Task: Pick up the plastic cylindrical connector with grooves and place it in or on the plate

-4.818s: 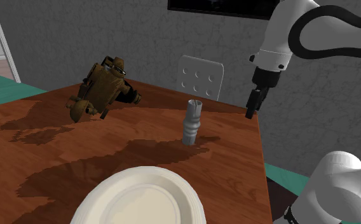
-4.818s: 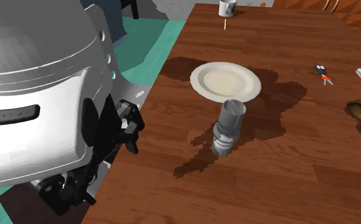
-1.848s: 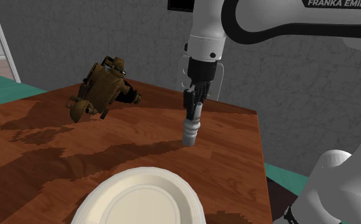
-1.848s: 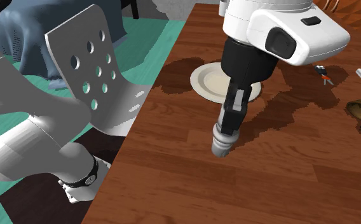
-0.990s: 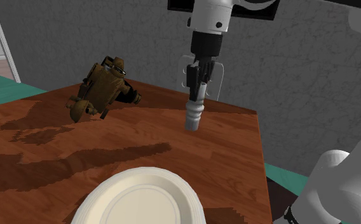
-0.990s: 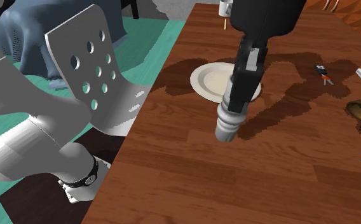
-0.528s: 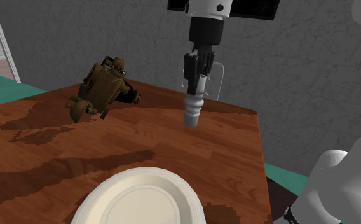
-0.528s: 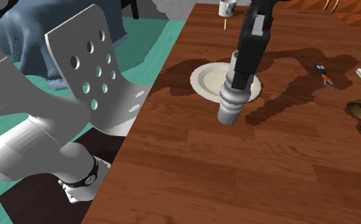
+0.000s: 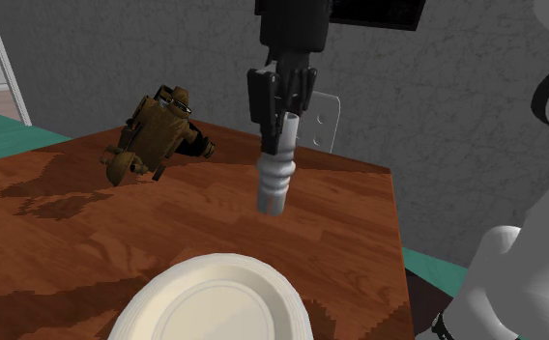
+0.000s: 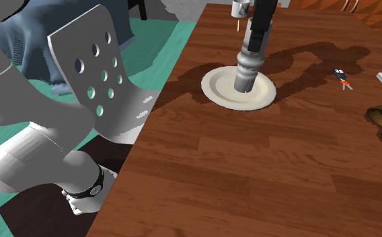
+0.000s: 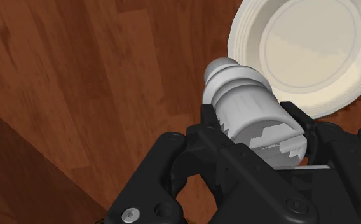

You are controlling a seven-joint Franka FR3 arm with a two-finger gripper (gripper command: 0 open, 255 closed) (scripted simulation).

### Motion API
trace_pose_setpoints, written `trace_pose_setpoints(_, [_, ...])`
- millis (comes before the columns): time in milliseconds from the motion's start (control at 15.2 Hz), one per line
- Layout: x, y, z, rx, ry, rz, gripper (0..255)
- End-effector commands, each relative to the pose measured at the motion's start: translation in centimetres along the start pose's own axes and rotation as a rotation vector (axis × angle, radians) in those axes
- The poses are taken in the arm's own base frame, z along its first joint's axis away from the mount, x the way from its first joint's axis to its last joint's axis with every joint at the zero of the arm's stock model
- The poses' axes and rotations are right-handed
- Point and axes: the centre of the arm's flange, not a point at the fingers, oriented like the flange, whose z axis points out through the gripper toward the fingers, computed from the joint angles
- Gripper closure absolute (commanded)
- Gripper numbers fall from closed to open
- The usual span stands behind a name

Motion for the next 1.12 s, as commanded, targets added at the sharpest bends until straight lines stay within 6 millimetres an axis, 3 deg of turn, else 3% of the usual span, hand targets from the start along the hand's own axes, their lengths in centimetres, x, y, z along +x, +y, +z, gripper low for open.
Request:
trace_pose_setpoints(0, [-0.3, -2.4, -0.3, 0.001, 0.000, 0.003, 255])
trace_pose_setpoints(594, [-1.8, -14.6, -2.5, 0.001, 0.000, 0.003, 255])
trace_pose_setpoints(1056, [-1.8, -14.7, 1.2, 0.001, 0.000, 0.003, 255])
